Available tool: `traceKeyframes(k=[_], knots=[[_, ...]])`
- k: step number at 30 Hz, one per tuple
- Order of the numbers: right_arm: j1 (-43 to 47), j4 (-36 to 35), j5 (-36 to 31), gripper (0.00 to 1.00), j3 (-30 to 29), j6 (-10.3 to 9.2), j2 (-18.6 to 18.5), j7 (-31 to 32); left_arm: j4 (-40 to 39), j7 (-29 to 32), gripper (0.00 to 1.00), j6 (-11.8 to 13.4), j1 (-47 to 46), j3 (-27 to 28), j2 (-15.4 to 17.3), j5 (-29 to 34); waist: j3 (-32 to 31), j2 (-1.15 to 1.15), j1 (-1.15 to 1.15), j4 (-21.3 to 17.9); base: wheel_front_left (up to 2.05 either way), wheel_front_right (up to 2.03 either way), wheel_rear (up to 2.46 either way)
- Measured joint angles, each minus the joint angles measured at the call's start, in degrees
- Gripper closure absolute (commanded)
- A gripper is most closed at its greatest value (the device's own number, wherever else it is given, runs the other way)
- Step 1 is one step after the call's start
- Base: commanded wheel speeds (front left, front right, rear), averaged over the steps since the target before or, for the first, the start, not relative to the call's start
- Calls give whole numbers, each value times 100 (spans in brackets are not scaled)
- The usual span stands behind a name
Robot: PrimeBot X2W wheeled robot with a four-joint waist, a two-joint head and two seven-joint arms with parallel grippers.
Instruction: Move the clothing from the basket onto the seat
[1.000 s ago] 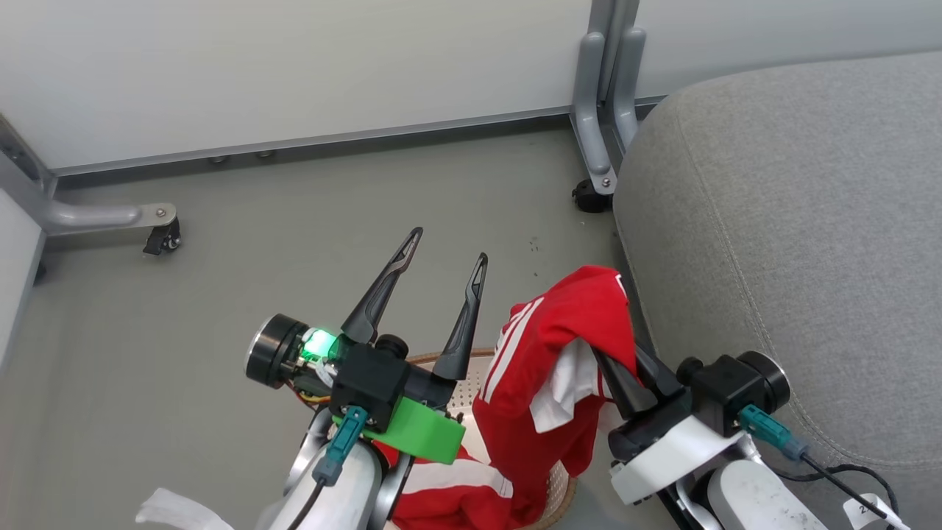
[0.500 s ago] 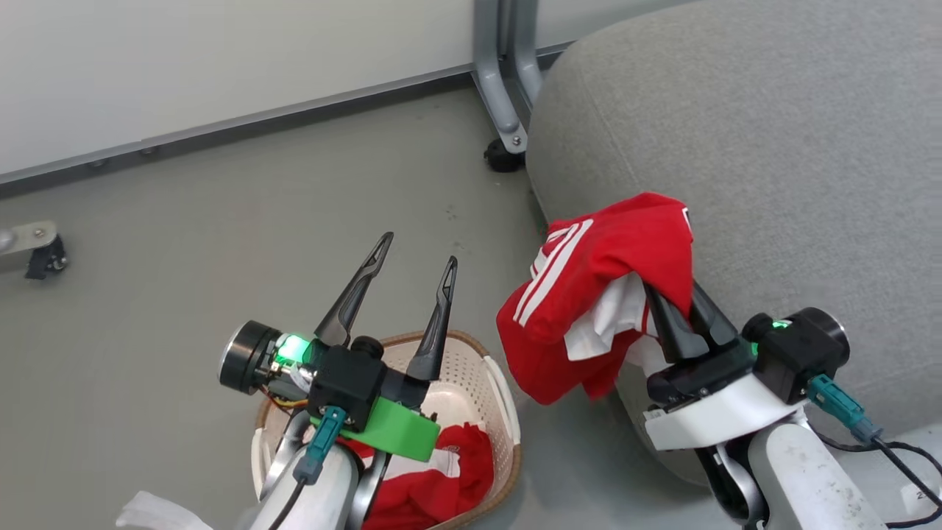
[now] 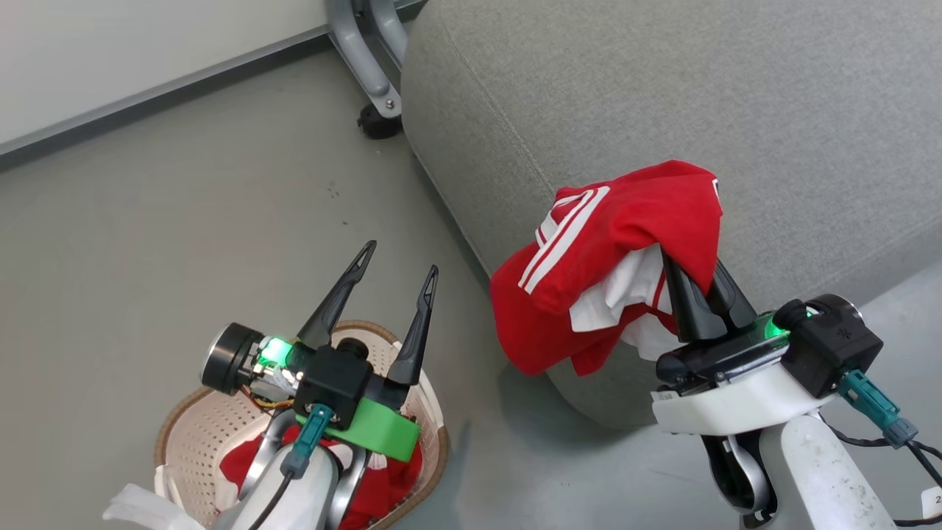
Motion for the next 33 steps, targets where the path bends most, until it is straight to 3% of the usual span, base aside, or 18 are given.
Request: traceKeyframes(k=[11,20,28,33], knots=[[-177,-85,85,100,-38,0,152,-1,111,0,0,-36,-222,-66,171,137,543,0,0,-357,0,0,0],[-1419,-469,290,100,-714,0,209,0,123,1,0,-151,-661,-229,282,269,1164,0,1,-354,0,0,0],[-3022,-280,126,100,-2262,0,-850,-1,78,1,0,-276,-1363,-453,327,489,1842,0,1,2,0,0,0],[-3524,677,193,100,-2995,4,-1358,-2,24,0,0,-272,-1484,-588,285,475,2188,0,1,448,0,0,0]])
